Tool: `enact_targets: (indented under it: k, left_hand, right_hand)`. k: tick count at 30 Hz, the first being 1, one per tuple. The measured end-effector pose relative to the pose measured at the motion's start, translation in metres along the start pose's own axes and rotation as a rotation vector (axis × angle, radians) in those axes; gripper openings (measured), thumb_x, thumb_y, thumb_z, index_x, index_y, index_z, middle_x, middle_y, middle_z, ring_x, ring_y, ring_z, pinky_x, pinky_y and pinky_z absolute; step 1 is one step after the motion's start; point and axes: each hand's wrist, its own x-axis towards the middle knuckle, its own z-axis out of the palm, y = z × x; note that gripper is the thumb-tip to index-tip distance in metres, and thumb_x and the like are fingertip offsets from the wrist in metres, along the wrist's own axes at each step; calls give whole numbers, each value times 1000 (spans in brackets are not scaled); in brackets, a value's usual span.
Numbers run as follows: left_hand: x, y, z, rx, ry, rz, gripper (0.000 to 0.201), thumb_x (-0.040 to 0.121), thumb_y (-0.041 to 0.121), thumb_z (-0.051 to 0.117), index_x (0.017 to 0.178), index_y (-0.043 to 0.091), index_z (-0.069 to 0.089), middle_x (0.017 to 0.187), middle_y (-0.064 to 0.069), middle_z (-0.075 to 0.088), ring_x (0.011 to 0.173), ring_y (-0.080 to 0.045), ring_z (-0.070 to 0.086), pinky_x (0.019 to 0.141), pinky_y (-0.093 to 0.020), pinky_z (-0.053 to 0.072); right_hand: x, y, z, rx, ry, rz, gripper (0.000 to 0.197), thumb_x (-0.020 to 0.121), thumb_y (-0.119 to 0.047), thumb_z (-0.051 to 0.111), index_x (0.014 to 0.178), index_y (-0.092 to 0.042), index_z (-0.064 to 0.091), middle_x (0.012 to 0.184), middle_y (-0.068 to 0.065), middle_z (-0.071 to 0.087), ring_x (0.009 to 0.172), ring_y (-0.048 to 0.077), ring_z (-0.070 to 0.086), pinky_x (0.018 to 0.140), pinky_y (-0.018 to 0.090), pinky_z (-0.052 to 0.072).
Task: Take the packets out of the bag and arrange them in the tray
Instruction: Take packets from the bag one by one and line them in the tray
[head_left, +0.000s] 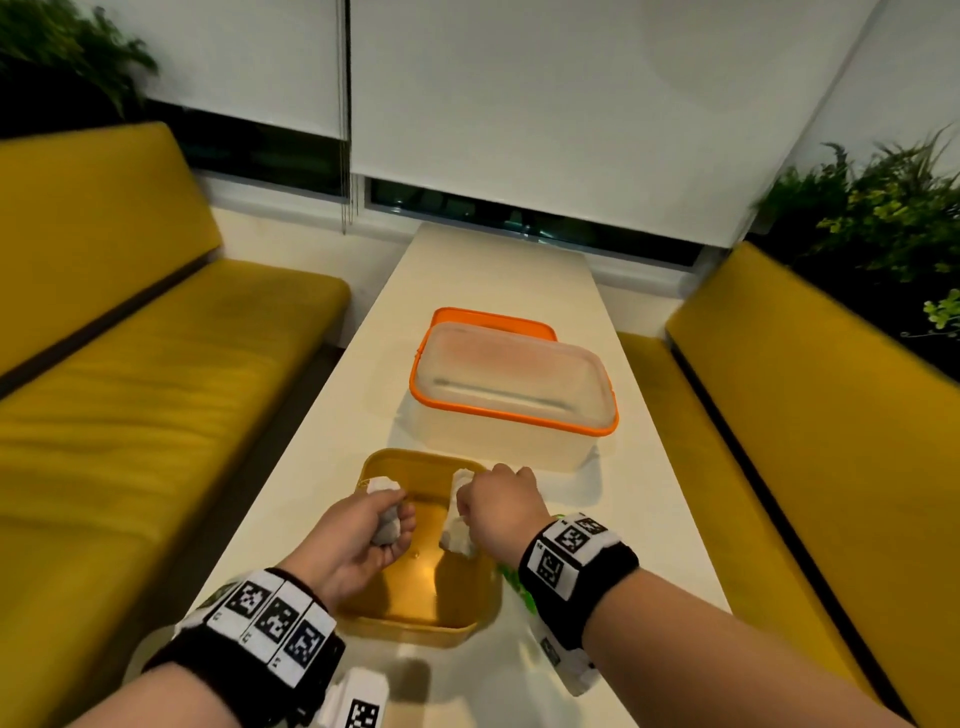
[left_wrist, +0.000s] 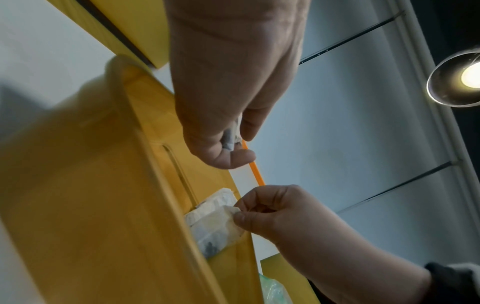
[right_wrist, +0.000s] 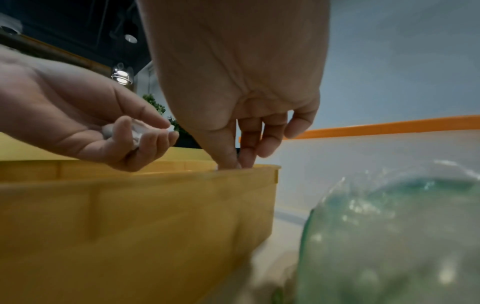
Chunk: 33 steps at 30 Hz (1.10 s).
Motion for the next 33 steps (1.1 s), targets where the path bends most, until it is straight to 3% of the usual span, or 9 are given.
enact_targets:
  k: [4, 8, 12, 17, 19, 22, 24, 27, 33]
  left_hand:
    - [5, -2, 3, 25, -29, -3, 20, 96, 18, 47, 99, 3, 58, 86, -18, 61, 76, -25, 58, 61, -32, 52]
    - [8, -4, 9, 9, -50, -25, 25, 99, 5, 32, 96, 2, 56, 93, -21, 60, 83, -27, 58, 70, -39, 53]
    - [14, -7, 11, 11, -46, -23, 22, 99, 0, 32, 103, 4, 54, 96, -20, 62, 85, -27, 61, 59, -36, 58]
    - [21, -11, 9, -17, 16, -7, 23, 98, 1, 36, 116, 2, 51, 94, -20, 62, 83, -28, 60, 49, -31, 58]
    - [22, -13, 8, 0, 16, -9, 24, 99, 1, 36, 117, 3, 52, 96, -19, 62, 84, -28, 60, 57, -35, 59]
    - [21, -16, 5, 37, 3, -21, 22, 100, 4, 35, 112, 3, 54, 100, -19, 62, 87, -28, 60, 77, -40, 50]
    - [21, -17, 4, 54, -10, -29, 21, 100, 6, 36, 107, 4, 56, 105, -20, 62, 88, -28, 60, 83, -41, 47]
    - [21, -18, 1, 75, -30, -48, 21, 101, 7, 38, 112, 3, 55, 102, -18, 63, 88, -27, 61, 81, -41, 49]
    - [20, -18, -2, 120, -57, -65, 25, 101, 8, 39, 118, 3, 55, 98, -17, 65, 86, -26, 62, 66, -35, 54]
  right_hand:
    - [1, 0, 4, 40, 44, 2, 31, 86, -12, 51, 115, -23, 58, 114, 6, 57, 110, 29, 45, 89, 43, 32]
    - [-4, 2, -1, 23, 96, -70, 31, 81, -16, 57, 111, -22, 59, 111, 4, 57, 109, 27, 44, 88, 42, 30]
    - [-14, -5, 1, -159, -33, -285, 25, 88, -26, 51, 106, -25, 69, 106, 3, 59, 109, 28, 41, 92, 46, 26]
    - [-13, -11, 12, -244, -215, -246, 32, 95, -24, 42, 117, -21, 66, 121, 5, 58, 126, 33, 34, 107, 56, 15]
    - [-14, -12, 16, -292, -202, -230, 32, 95, -25, 42, 117, -19, 65, 121, 5, 59, 124, 32, 36, 107, 56, 15]
    - [-16, -13, 23, -320, -142, -220, 32, 96, -26, 41, 115, -17, 65, 118, 6, 59, 120, 30, 38, 107, 54, 16]
    - [-17, -13, 27, -333, -114, -206, 33, 96, -26, 40, 115, -16, 65, 119, 7, 60, 121, 30, 38, 108, 54, 16]
    - [-15, -15, 30, -348, -113, -173, 35, 96, -27, 39, 118, -15, 63, 123, 8, 59, 122, 31, 37, 109, 54, 15]
    - [-14, -21, 29, -333, -144, -136, 33, 95, -27, 42, 117, -16, 63, 126, 8, 58, 123, 31, 37, 110, 54, 11]
